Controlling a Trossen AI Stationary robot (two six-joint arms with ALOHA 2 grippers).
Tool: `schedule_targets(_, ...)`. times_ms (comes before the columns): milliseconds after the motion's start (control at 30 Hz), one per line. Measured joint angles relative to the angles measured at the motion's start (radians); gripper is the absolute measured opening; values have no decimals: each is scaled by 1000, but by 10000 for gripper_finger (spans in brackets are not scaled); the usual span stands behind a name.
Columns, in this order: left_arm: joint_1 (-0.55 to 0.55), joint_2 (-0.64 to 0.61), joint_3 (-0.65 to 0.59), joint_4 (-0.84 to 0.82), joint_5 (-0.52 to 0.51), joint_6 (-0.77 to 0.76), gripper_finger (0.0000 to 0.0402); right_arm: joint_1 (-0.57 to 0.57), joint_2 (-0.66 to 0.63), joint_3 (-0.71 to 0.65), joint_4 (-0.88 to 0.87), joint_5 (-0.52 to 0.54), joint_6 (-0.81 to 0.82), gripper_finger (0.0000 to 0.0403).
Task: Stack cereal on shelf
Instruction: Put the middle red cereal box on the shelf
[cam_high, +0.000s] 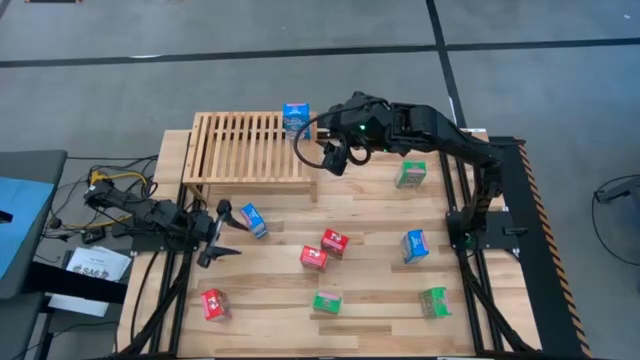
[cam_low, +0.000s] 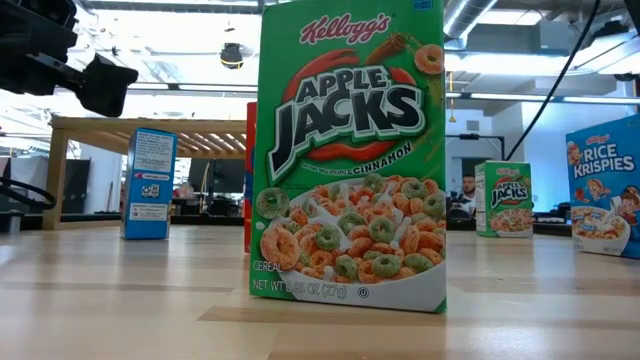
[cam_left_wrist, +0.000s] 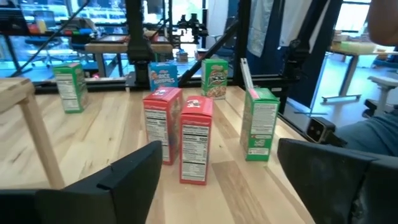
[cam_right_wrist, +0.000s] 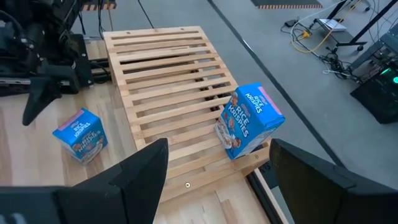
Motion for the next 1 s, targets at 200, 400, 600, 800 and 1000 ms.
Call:
schedule_targets(200, 0, 0, 0, 12, -93, 11, 359, 0, 0, 0, 0, 0, 0, 306)
schedule_targets(400, 0, 0, 0, 14, -115, -54, 368, 3, -29, 7, -5, 6, 0, 306)
schedule_targets(600, 0, 0, 0, 45, -99, -86, 368, 8, -86, 6, -8, 17, 14, 306)
schedule_targets(800, 0, 0, 0, 194, -97, -83, 368, 10, -142, 6, -8, 17, 25, 306)
schedule_targets(1000, 0, 3, 14, 255, -102, -53, 368, 10, -182, 6, -8, 17, 27, 306)
